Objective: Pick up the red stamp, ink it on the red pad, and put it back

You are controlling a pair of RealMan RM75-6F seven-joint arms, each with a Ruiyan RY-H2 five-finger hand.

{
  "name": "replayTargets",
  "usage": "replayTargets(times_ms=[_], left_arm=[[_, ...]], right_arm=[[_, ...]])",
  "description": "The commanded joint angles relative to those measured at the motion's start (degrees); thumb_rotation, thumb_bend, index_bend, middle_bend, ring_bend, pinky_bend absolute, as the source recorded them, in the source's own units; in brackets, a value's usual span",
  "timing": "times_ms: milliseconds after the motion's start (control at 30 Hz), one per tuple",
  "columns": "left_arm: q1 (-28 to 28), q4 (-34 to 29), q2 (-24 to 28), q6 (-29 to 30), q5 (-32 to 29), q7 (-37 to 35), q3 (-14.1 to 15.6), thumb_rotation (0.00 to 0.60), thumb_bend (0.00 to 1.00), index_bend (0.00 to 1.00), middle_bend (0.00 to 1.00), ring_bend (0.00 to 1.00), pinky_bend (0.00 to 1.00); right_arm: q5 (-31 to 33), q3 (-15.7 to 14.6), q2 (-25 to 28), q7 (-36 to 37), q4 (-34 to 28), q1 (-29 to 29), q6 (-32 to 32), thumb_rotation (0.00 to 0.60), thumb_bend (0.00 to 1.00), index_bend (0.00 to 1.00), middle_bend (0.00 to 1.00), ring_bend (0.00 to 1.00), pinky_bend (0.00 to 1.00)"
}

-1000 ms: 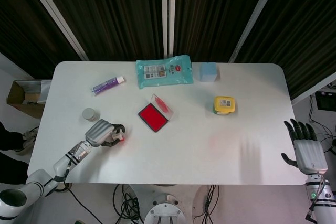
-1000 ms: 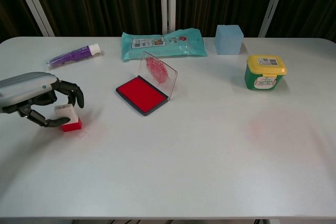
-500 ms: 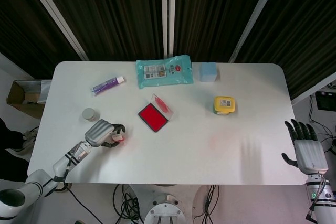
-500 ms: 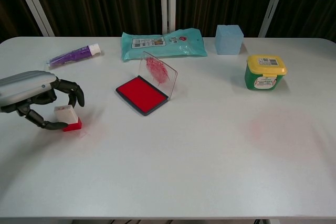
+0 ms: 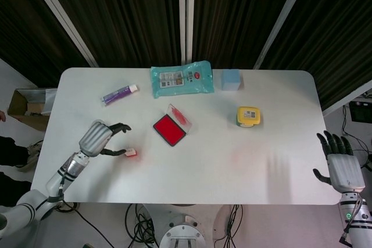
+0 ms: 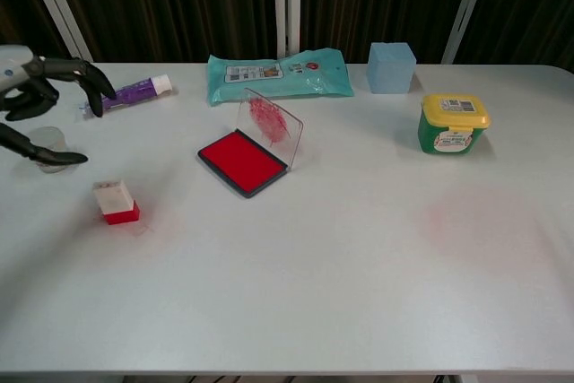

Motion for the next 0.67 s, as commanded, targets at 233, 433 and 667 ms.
replayTargets(times_ms=[233,433,667], left_arm=[[15.07,-31.4,23.96,7.13,-14.25,24.63,-1.95,0.0,0.1,0.1,0.07,0.07,0.18],[18.5,-31.07,25.75,7.66,-13.24,24.05,-0.48,0.0,0.1,0.09,0.07,0.07,0.17],[20.22,-29.66,25.95,8.41,-12.95,22.86,-1.91,0.0,0.1,0.09,0.07,0.07,0.17]], right_arm=[[-0.76,0.13,-0.35,1.42,0.35,-0.95,2.14,0.6,0.12,0.0,0.0,0.0,0.0],[-2.63,-0.32,0.59,1.41,-0.57,-1.4,3.48,0.6,0.12,0.0,0.0,0.0,0.0],[-2.8,-0.39,0.74,0.53,-1.23,-1.3,3.21,0.6,0.12,0.0,0.0,0.0,0.0]])
